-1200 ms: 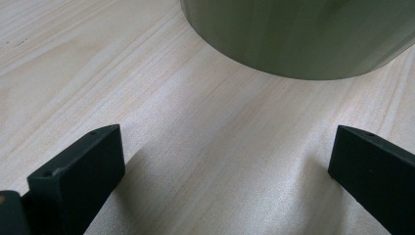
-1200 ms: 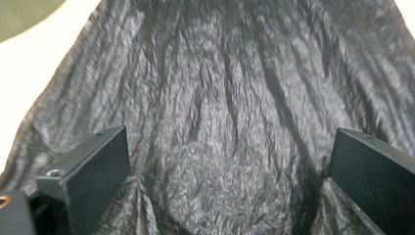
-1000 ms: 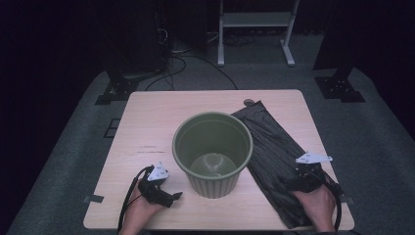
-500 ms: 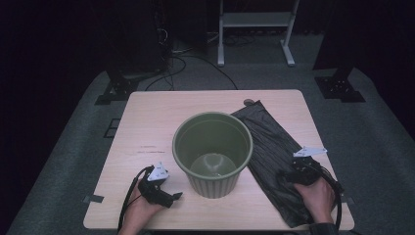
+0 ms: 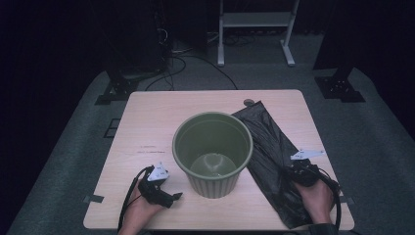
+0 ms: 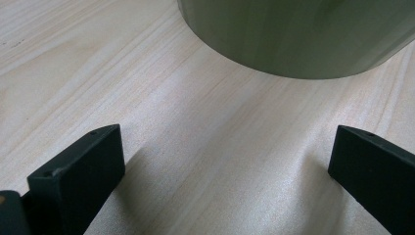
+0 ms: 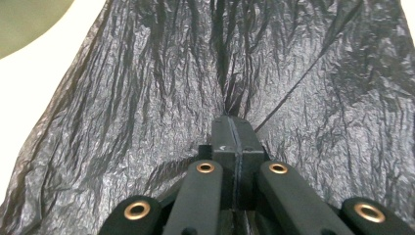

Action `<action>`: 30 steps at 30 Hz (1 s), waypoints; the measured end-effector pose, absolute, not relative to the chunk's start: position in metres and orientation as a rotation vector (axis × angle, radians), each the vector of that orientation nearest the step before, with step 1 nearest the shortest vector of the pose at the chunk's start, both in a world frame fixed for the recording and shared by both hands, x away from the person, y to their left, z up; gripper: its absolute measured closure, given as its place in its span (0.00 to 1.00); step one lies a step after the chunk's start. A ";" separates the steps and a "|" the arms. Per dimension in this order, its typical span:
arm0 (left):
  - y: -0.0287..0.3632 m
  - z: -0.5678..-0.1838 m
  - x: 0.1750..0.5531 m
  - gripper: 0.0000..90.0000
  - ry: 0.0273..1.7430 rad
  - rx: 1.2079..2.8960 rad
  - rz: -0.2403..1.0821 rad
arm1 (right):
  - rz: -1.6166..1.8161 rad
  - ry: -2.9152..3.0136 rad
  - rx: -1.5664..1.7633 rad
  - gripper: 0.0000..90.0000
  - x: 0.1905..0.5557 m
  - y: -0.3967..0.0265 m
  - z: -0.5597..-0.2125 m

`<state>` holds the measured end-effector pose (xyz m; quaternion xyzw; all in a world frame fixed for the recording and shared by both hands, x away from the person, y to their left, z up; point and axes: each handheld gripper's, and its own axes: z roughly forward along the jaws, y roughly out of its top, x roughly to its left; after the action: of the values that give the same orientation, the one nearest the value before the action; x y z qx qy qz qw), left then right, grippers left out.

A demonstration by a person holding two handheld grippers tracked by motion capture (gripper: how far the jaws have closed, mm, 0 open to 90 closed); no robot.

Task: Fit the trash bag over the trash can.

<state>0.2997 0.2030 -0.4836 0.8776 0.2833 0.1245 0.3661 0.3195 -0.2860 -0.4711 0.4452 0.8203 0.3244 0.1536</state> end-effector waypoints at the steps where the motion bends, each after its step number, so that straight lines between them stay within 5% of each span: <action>1: 0.203 -0.484 0.300 0.00 0.728 2.256 0.320 | 0.930 2.352 1.276 1.00 0.320 -0.286 -0.471; 14: 0.203 -0.484 0.299 0.00 0.723 2.258 0.317 | 0.974 2.444 1.208 0.97 0.277 -0.246 -0.471; 30: 0.203 -0.483 0.299 0.00 0.723 2.259 0.316 | 0.992 2.271 1.171 0.19 0.287 -0.255 -0.439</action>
<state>0.2987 0.2034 -0.4835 0.8786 0.2811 0.1231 0.3658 0.2870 -0.2555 -0.4389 0.4188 0.8119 0.3546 0.1992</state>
